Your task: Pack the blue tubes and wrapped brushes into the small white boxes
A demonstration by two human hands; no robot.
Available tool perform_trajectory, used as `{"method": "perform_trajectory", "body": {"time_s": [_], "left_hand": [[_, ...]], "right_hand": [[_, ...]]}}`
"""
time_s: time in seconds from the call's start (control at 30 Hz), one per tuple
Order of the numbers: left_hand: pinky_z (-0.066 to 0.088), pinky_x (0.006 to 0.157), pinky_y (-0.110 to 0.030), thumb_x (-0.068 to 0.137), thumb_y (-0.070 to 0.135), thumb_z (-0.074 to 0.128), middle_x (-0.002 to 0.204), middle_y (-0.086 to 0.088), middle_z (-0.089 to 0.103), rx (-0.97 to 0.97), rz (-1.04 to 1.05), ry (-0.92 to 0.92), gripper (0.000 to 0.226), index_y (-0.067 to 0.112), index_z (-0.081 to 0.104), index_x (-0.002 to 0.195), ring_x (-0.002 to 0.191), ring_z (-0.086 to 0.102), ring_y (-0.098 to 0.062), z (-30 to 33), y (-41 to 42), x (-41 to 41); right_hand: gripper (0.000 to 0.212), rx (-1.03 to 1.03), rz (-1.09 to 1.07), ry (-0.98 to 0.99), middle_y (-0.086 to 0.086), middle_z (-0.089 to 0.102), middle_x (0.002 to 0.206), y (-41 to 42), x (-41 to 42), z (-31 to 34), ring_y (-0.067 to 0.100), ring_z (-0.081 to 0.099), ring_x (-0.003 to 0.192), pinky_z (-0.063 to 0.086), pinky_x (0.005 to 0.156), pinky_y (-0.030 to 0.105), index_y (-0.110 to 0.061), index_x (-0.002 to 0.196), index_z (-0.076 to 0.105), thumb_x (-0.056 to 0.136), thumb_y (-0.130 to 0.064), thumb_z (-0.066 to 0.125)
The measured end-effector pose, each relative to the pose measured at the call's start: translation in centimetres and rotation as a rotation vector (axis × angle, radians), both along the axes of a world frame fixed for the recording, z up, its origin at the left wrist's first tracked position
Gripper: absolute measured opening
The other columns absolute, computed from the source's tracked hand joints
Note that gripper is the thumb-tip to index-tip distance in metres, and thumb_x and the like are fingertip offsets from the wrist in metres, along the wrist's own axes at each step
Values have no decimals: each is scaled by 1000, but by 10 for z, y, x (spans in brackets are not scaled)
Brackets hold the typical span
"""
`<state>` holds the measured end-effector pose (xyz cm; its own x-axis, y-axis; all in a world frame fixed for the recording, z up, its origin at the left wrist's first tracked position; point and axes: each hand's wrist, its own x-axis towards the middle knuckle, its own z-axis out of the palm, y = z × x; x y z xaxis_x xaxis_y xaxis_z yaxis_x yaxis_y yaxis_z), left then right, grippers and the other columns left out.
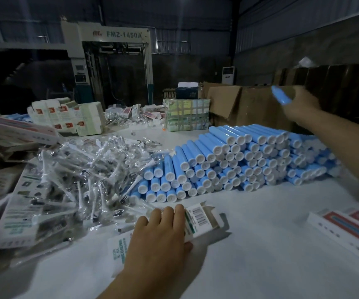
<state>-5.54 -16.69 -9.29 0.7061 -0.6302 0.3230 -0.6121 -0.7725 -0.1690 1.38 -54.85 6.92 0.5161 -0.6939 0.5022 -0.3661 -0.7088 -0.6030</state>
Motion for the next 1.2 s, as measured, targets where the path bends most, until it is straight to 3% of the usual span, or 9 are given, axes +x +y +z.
{"method": "perform_trajectory", "body": {"time_s": [0.1, 0.2, 0.33, 0.5, 0.67, 0.83, 0.93, 1.0, 1.2], "left_hand": [[33, 93, -36, 90, 63, 34, 134, 2, 39, -84, 26, -39, 79, 16, 9, 149, 118, 40, -20, -7, 2, 3], [35, 95, -33, 90, 63, 33, 136, 4, 40, -144, 32, -86, 75, 20, 11, 148, 117, 42, -17, -8, 5, 0], [39, 90, -34, 88, 62, 39, 133, 2, 45, -235, 48, -91, 74, 19, 22, 146, 115, 46, -20, -6, 6, -5], [37, 89, -34, 88, 63, 39, 132, 3, 43, -278, 84, -72, 75, 21, 16, 145, 117, 41, -21, -4, 9, -6], [34, 96, -35, 89, 62, 39, 138, 3, 38, -316, 68, -67, 76, 21, 11, 147, 122, 37, -21, -6, 11, -5], [36, 91, -36, 89, 63, 41, 136, 1, 40, -349, 73, -68, 76, 21, 14, 146, 118, 39, -22, -3, 13, -3], [37, 91, -36, 88, 63, 43, 134, 1, 42, -358, 64, -45, 76, 20, 16, 145, 115, 41, -22, -5, 12, -3], [37, 92, -37, 88, 62, 43, 133, 0, 43, -331, 71, -51, 76, 19, 16, 146, 115, 41, -22, -3, 13, -4], [34, 96, -40, 90, 55, 48, 135, -5, 42, -249, 60, -41, 74, 16, 18, 145, 118, 39, -26, 0, 13, -7]], "right_hand": [[28, 477, 326, -472, 10, 55, 99, 54, -21, 6, 24, 56, 86, 49, 77, 39, -7, 119, 53, 91, -5, 52], [14, 988, 618, -648, 9, 50, 77, 114, -52, -22, 18, 57, 63, 51, 61, 30, -6, 87, 48, 88, 8, 45], [22, 1266, 832, -757, 10, 57, 71, 183, -82, -82, 17, 61, 56, 52, 64, 37, -9, 93, 46, 90, 12, 40], [7, 1300, 746, -874, 2, 62, 63, 227, -91, -121, 15, 63, 63, 53, 64, 31, -16, 96, 47, 100, -11, 44], [15, 1100, 630, -650, -6, 67, 83, 227, -90, -136, 18, 61, 91, 48, 77, 33, -22, 93, 65, 93, -11, 56], [83, 836, 639, -632, -18, 70, 80, 209, -87, -143, 0, 67, 79, 53, 70, 23, -31, 150, 18, 87, -4, 65], [24, 611, 591, -530, -18, 70, 78, 214, -91, -147, -2, 63, 77, 51, 78, 29, -24, 118, 62, 95, -21, 56], [28, 565, 596, -507, -19, 72, 81, 218, -92, -152, -5, 62, 78, 47, 79, 28, -18, 91, 72, 98, -28, 47], [30, 477, 597, -553, 0, 68, 98, 222, -96, -142, 1, 59, 83, 47, 80, 24, -31, 76, 68, 95, -17, 50]]}}
